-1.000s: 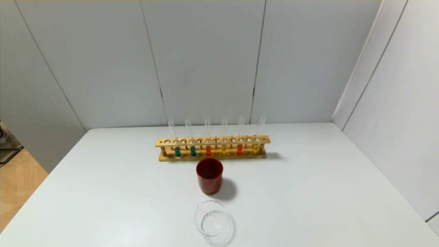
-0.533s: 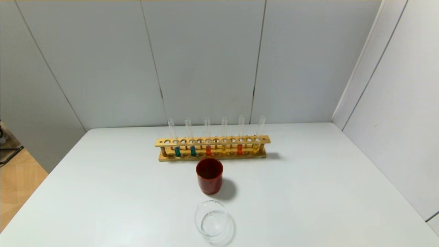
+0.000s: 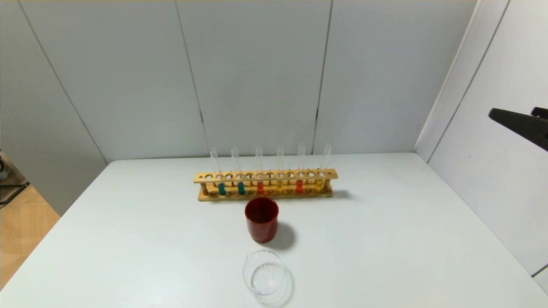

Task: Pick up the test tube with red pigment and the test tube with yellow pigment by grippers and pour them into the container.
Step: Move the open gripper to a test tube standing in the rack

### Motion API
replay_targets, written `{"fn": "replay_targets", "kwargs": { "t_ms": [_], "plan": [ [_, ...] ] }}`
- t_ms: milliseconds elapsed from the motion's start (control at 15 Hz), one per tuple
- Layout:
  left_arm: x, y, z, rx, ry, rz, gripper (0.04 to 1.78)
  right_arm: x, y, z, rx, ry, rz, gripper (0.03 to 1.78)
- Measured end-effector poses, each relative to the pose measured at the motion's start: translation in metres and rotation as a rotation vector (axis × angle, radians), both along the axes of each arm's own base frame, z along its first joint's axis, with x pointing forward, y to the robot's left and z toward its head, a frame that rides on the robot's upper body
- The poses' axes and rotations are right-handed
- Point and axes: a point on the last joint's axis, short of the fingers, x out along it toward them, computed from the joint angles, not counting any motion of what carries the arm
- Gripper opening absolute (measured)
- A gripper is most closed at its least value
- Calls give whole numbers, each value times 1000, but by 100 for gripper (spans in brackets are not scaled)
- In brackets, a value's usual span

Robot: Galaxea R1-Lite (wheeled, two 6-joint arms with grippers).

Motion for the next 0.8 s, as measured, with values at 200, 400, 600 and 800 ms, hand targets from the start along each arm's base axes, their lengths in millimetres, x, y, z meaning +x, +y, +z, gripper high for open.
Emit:
{"fn": "replay_targets", "kwargs": {
  "t_ms": [200, 400, 600, 800],
  "plan": [
    [0, 0, 0, 0, 0, 0, 175, 52, 5, -14, 7, 43, 41, 175],
    [0, 0, 0, 1, 0, 0, 175, 89, 16, -37, 5, 102, 110, 175],
    [0, 0, 0, 0, 0, 0, 175, 109, 35, -64, -9, 177, 180, 175],
    [0, 0, 0, 0, 0, 0, 175, 122, 53, -88, -19, 182, 233, 175]
  ]
}}
